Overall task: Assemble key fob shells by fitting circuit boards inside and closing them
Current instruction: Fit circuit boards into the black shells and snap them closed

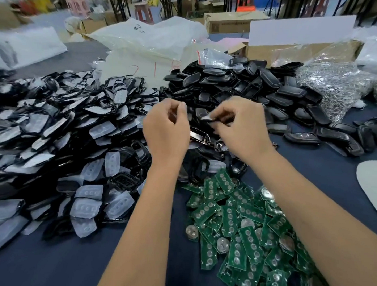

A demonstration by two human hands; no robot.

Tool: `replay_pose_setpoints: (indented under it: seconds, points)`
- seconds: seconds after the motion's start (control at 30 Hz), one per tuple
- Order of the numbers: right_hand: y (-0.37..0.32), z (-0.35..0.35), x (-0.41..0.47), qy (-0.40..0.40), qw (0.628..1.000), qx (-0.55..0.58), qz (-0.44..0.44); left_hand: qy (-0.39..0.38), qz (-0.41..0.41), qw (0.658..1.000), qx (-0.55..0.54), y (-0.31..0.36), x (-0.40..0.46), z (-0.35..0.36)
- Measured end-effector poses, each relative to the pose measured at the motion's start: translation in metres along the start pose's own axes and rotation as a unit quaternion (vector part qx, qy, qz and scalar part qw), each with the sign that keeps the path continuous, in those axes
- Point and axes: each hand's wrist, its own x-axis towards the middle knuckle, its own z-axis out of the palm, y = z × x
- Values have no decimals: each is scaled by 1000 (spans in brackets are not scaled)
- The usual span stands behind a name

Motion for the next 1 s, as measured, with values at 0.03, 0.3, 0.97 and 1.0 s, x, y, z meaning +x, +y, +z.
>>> replay_pose_setpoints:
  seconds: [0.03,0.3,0.97,1.0]
  points:
    - [-7,7,9,-38,999,-28,-18,40,-2,999,10,-4,5,-6]
    - [-68,74,55,-99,975,-137,-144,354,-79,932,16,-21,26,-46]
    - [-92,92,50,-143,913,-242,-296,423,-120,894,-88,-24,33,-52]
    - [-92,87,46,-154,911,-241,-298,416,-112,898,-83,-22,33,-51]
